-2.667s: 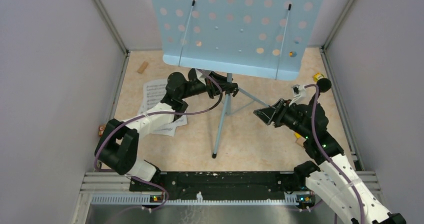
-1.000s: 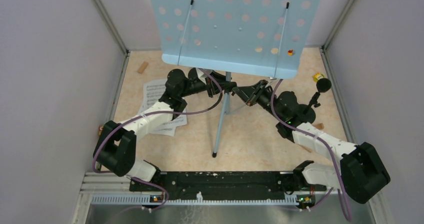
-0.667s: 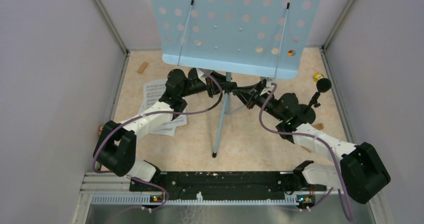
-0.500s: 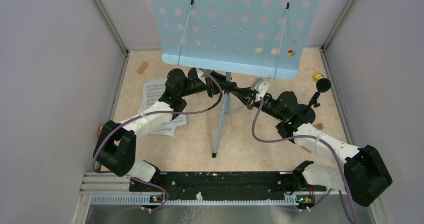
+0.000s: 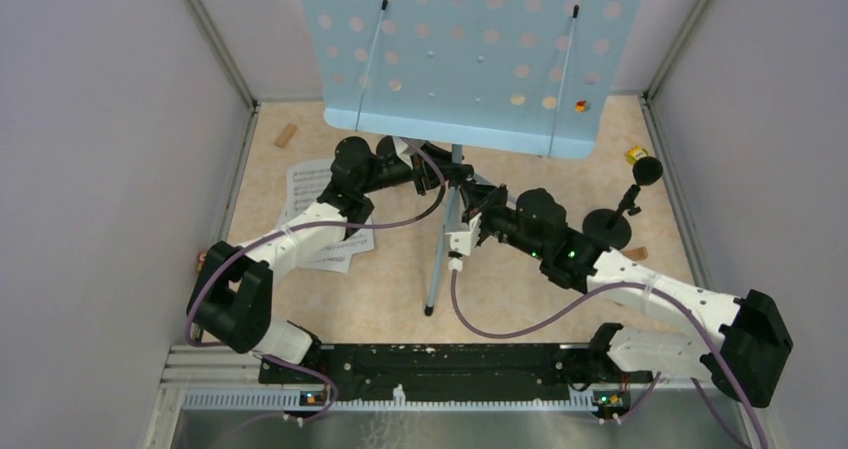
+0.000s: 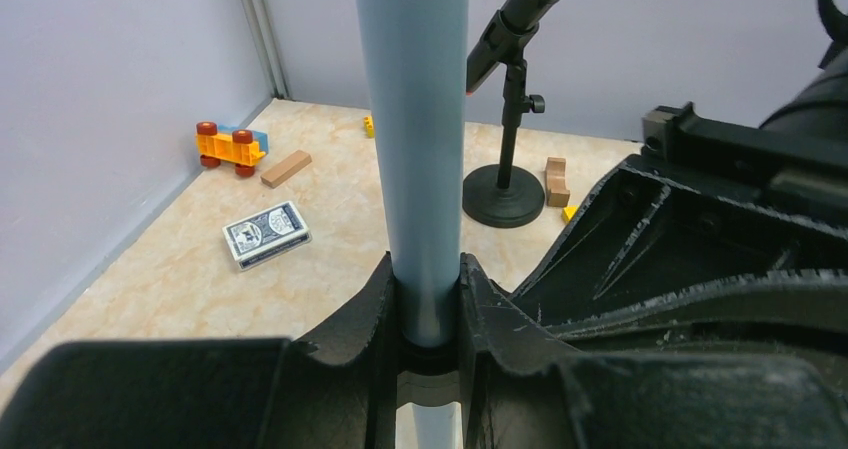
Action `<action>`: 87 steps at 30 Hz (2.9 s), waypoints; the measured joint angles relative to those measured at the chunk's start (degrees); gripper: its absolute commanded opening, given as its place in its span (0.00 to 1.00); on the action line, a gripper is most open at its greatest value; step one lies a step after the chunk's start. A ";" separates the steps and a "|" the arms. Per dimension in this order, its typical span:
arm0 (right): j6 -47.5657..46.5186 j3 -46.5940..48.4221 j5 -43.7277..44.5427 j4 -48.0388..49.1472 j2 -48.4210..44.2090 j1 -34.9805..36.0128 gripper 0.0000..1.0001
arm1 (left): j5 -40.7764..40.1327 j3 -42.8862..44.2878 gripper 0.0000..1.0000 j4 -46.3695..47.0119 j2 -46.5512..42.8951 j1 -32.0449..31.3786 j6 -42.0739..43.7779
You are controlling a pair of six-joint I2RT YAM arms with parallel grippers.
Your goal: Pack up the instrument practice props
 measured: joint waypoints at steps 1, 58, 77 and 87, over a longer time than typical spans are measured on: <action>-2.49 0.28 2.75 -0.76 0.35 1.25 0.00 | 0.04 0.00 0.00 0.00 0.02 0.02 0.00; 118.25 -16.87 10.99 29.53 -4.20 -17.57 0.84 | 0.96 1.36 0.00 -0.87 1.03 0.26 -0.24; 118.95 -5.46 9.46 -3.56 -18.84 -15.91 0.75 | 0.90 1.38 0.00 -1.03 1.01 0.26 -0.02; 130.94 -14.60 5.60 5.18 -15.67 -15.91 0.68 | 0.92 1.40 0.00 -1.07 1.01 0.26 -0.02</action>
